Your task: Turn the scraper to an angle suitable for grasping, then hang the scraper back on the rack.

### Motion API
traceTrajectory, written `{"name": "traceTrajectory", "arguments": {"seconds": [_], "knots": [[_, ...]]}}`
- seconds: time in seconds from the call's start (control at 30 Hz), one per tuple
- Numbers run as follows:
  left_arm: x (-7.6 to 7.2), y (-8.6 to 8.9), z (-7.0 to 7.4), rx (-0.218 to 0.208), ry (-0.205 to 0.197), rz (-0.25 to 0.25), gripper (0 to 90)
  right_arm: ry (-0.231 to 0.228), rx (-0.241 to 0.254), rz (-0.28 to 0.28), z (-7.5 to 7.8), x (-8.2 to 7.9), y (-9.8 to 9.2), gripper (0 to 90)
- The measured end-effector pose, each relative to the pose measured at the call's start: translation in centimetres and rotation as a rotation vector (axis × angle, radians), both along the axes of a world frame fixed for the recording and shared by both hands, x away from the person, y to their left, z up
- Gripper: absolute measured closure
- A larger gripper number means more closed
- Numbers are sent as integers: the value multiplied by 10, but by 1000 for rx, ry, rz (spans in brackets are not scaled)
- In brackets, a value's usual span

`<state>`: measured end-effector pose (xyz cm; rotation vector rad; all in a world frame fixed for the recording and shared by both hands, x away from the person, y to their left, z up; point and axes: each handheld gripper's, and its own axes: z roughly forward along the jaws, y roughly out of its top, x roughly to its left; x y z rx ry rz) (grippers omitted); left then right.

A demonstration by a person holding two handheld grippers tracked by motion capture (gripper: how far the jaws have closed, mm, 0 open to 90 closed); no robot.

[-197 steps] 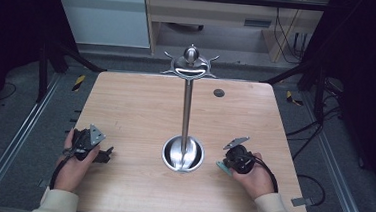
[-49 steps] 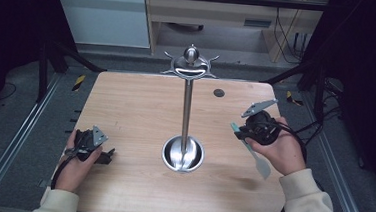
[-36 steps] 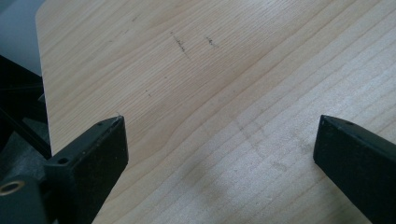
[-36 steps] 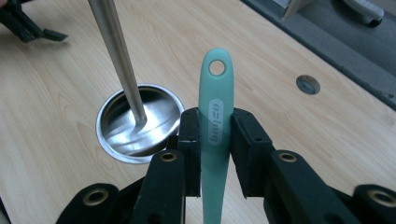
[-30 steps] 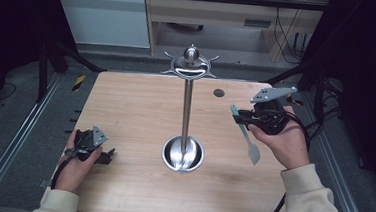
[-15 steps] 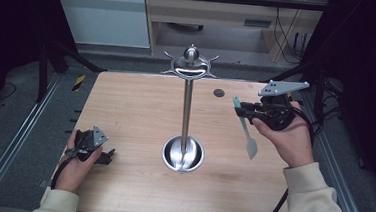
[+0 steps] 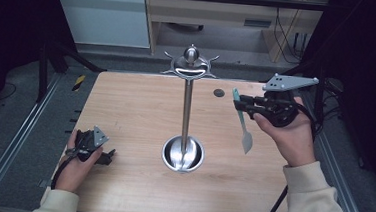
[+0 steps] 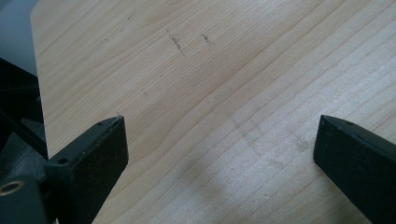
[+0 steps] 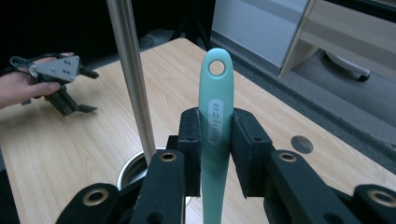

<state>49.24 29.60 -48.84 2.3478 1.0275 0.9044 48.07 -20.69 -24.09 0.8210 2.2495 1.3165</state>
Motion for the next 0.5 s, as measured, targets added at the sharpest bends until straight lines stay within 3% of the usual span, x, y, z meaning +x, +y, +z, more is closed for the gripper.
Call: {"name": "traceTrajectory", "arguments": {"seconds": [0.5], "knots": [[0,-1,0,7,7,-8,29,-30,61,22,12,-8,-1,746]]}}
